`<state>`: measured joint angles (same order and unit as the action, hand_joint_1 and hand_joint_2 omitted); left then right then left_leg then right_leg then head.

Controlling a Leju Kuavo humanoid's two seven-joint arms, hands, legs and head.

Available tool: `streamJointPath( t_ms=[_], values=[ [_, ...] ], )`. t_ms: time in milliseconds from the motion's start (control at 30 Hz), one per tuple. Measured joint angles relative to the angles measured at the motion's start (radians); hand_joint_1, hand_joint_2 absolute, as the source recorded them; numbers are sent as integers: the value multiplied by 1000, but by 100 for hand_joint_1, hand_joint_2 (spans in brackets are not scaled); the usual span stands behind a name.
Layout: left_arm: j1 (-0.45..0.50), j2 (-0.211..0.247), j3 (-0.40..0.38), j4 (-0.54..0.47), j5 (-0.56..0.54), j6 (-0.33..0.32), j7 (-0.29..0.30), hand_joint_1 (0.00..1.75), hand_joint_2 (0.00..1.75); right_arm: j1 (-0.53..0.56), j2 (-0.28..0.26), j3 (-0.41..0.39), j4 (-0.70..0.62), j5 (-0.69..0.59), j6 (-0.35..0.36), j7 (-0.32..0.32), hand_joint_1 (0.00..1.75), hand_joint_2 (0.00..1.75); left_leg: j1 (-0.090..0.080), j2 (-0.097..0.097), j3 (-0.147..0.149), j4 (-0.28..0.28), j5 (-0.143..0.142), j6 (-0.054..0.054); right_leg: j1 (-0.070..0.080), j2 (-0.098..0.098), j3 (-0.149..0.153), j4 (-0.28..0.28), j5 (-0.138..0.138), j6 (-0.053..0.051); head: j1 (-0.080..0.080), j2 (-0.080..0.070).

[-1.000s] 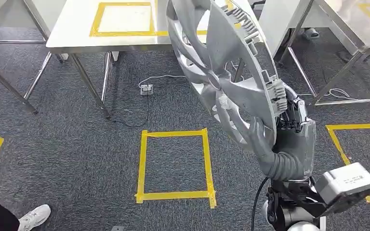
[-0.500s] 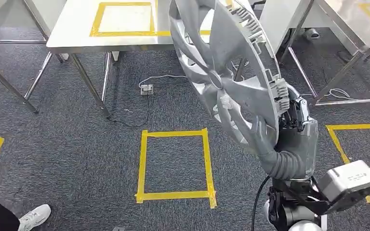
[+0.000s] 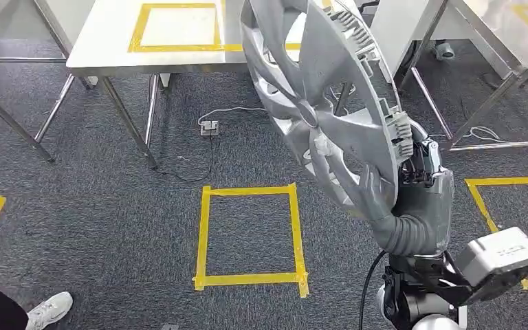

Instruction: Take the parts from the cabinet and place them on the table.

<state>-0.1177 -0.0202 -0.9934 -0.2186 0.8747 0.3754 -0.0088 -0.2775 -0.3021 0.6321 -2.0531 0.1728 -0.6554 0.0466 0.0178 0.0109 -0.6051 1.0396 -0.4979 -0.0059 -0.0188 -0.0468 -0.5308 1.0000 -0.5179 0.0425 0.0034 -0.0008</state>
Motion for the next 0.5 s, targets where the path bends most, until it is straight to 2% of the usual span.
streamJointPath(
  t_ms=[300, 400, 500],
  values=[
    [0, 0, 0, 0, 0, 1, -1, 0, 0, 0, 0, 0, 0, -50, 24, -16, 175, 175, 0, 0, 0, 0, 0, 0, 0, 0, 0, 0, 0, 0, 0, 0],
    [0, 0, 0, 0, 2, 1, -5, 0, 0, -2, 0, 0, 2, -163, 79, -44, 175, 175, 0, 1, 0, 0, 0, 0, 0, 0, 0, 0, 0, 0, 0, 0],
    [0, 0, 0, 0, 5, -2, -11, 0, 0, -7, 0, 2, 12, -321, 176, -83, 175, 175, 0, 2, 0, 0, 0, 0, 0, 0, 0, 0, 0, 0, 0, 0]
  ],
)
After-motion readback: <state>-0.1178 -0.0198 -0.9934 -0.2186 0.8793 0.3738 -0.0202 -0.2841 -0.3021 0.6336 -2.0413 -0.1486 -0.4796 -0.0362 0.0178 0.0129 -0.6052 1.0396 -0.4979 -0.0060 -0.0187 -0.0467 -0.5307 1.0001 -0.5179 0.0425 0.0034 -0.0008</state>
